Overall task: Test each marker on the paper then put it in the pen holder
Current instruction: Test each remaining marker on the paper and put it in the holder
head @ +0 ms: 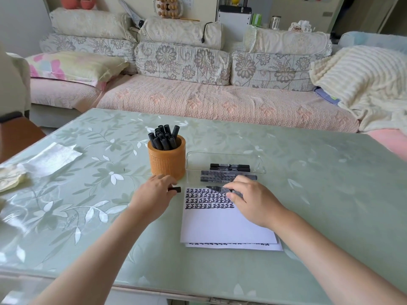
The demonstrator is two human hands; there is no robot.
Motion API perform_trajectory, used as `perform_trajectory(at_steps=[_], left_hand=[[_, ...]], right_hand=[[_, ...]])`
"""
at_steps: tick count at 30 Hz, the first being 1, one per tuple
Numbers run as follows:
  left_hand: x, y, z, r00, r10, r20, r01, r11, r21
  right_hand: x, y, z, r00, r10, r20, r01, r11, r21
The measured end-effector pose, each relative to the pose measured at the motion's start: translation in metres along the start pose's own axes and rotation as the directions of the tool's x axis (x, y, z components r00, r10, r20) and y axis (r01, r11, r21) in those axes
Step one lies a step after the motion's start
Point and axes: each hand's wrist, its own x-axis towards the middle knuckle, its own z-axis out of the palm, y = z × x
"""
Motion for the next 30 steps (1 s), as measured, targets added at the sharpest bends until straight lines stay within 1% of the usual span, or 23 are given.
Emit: perform_trajectory(at_steps=[2,5,8,10,13,15,17,19,21,24,26,27,30], left_hand=[[-0.001,0.004,0.002,0.998,-0.016,-0.061,0.018,0.999,0.027],[-0.001,0.008,0.007,0.994,-0.028,-0.108,0.035,0.998,0.061],[0.0,0.009,0.009,0.992,-0.03,-0.124,0.037,0.998,0.053],[-0.001,0.011,0.008,0.988,-0.01,-0.154,0.015,1.0,0.026],[-0.004,0.019,0.003,0.97,0.071,-0.233,-0.083,0.995,-0.045],[-0.007,0.029,0.001,0.956,0.167,-0.241,-0.197,0.975,-0.107],[-0.013,0.042,0.002,0.94,0.277,-0.202,-0.31,0.937,-0.158],[-0.02,0.055,0.007,0.922,0.36,-0.144,-0.384,0.902,-0.199],[-0.027,0.068,0.013,0.897,0.433,-0.092,-0.443,0.874,-0.198],[-0.036,0.083,0.023,0.858,0.512,-0.04,-0.511,0.841,-0.176],[-0.039,0.087,0.029,0.851,0.524,-0.03,-0.523,0.84,-0.148],[-0.04,0.089,0.032,0.853,0.521,-0.024,-0.519,0.844,-0.134],[-0.041,0.09,0.036,0.862,0.508,0.005,-0.505,0.858,-0.093]], right_hand=[[0.0,-0.001,0.002,1.0,0.007,0.016,-0.008,1.0,0.01],[-0.001,-0.003,0.003,0.999,0.017,0.027,-0.018,1.0,0.021],[-0.005,-0.006,0.0,0.999,0.029,0.032,-0.031,0.996,0.088],[-0.008,-0.004,-0.002,1.0,0.004,0.006,-0.005,0.992,0.126],[-0.011,0.003,-0.003,0.998,-0.041,-0.056,0.051,0.981,0.186],[-0.014,0.007,-0.003,0.998,-0.014,-0.057,0.027,0.969,0.245],[-0.017,0.012,-0.005,0.999,0.019,-0.035,-0.008,0.952,0.306],[-0.022,0.017,-0.005,0.999,0.022,-0.032,-0.01,0.942,0.335],[-0.028,0.02,-0.006,0.997,0.012,-0.071,0.012,0.945,0.327],[-0.035,0.019,-0.008,0.985,0.024,-0.174,0.035,0.945,0.327],[-0.038,0.018,-0.009,0.974,0.087,-0.207,0.009,0.905,0.424],[-0.039,0.017,-0.009,0.97,0.143,-0.195,-0.027,0.865,0.501],[-0.041,0.016,-0.008,0.956,0.279,-0.091,-0.138,0.7,0.7]])
